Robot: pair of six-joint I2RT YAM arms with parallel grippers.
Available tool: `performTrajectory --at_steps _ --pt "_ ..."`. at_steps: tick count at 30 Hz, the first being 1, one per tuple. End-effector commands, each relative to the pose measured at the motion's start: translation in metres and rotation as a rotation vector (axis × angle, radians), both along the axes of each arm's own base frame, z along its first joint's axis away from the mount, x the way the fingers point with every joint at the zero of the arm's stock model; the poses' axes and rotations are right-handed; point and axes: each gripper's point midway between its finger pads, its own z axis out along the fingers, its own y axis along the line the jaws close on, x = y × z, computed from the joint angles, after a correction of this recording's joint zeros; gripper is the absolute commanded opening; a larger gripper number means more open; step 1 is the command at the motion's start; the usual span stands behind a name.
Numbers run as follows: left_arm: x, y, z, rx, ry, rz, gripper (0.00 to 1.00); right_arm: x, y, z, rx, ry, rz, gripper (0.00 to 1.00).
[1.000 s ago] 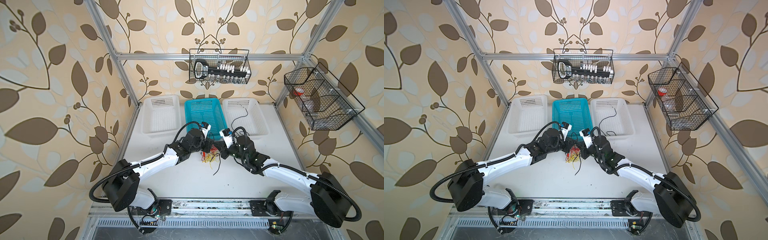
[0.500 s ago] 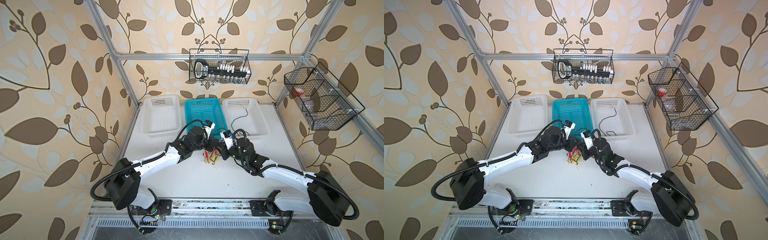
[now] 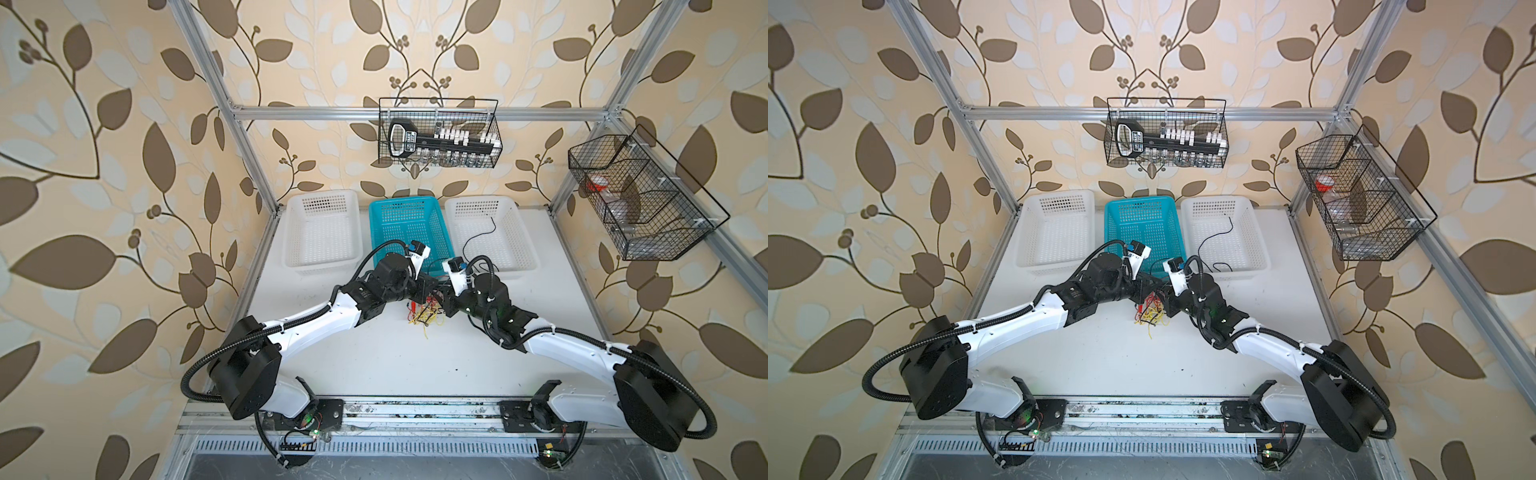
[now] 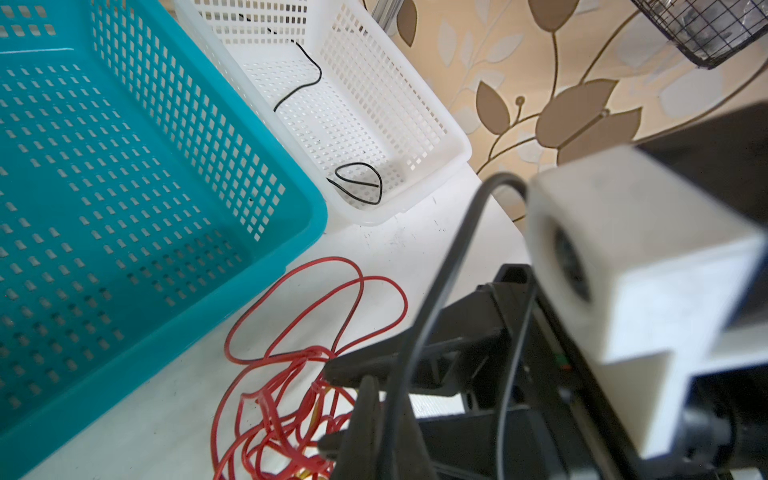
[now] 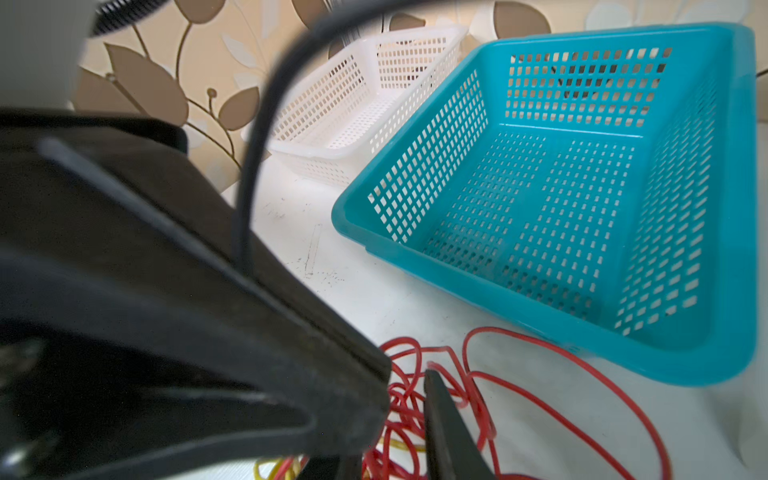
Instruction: Untangle the cables
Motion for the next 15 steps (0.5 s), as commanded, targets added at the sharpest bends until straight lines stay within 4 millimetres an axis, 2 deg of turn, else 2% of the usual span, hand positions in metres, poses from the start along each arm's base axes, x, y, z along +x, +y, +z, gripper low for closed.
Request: performTrajectory --at_steps 1,4,5,7,15 --pt "0.005 -0.004 0.016 -0.029 -0.045 -0.001 0.0 -0.008 -0.008 0.01 0.012 -0.02 0.005 0.28" --pt "0.004 -0.005 0.019 -0.037 -0.046 -0.008 0.0 -0.018 -0.005 0.012 0.007 -0.024 0.053 0.3" --pt "0.006 -0.008 0.01 -0.024 -0.027 -0.012 0.0 -0.021 -0.003 0.012 0.003 -0.025 0.07 0.3" --pt "0.006 -0.01 0.01 -0.027 -0.023 -0.019 0.0 -0.025 0.002 0.01 -0.002 -0.021 0.101 0.3" --pt "0.006 -0.013 0.012 -0.034 -0.02 -0.029 0.0 -0.023 0.015 0.004 0.017 -0.006 0.132 0.3"
